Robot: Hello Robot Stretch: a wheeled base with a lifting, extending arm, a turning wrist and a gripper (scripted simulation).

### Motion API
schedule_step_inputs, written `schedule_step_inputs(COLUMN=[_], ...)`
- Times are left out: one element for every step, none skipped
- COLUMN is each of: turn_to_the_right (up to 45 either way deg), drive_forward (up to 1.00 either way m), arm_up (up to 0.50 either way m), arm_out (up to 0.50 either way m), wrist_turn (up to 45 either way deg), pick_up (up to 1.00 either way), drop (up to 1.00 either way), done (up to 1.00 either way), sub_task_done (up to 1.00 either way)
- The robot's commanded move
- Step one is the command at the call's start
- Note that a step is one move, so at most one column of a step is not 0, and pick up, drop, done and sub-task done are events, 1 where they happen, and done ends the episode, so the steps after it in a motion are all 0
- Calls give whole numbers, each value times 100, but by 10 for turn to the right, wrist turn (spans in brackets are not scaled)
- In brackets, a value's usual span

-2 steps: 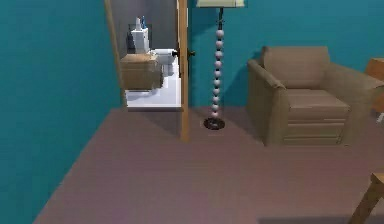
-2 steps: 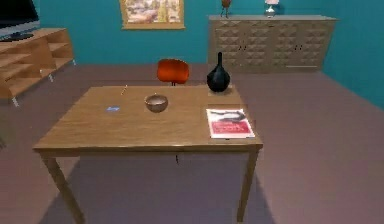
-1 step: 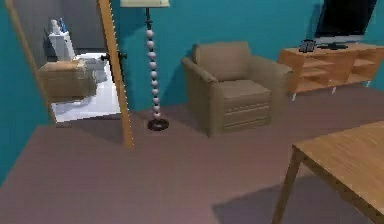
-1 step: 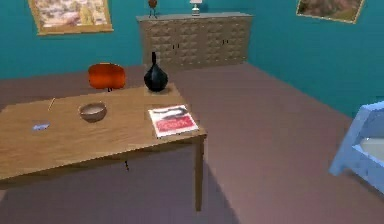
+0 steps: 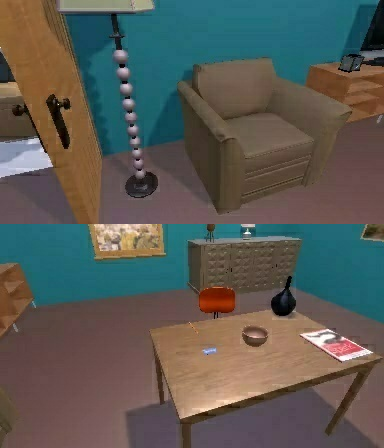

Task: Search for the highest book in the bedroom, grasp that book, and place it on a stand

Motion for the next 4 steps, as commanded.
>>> schedule_step_inputs(turn_to_the_right=[120,0,450,90], drive_forward=[0,45,0,0], arm_up=[0,0,0,0], arm_out=[0,0,0,0], wrist_turn=[0,0,0,0], pick_up=[0,0,0,0], drop=[0,0,0,0], done=[0,0,0,0], sub_task_done=[0,0,0,0])
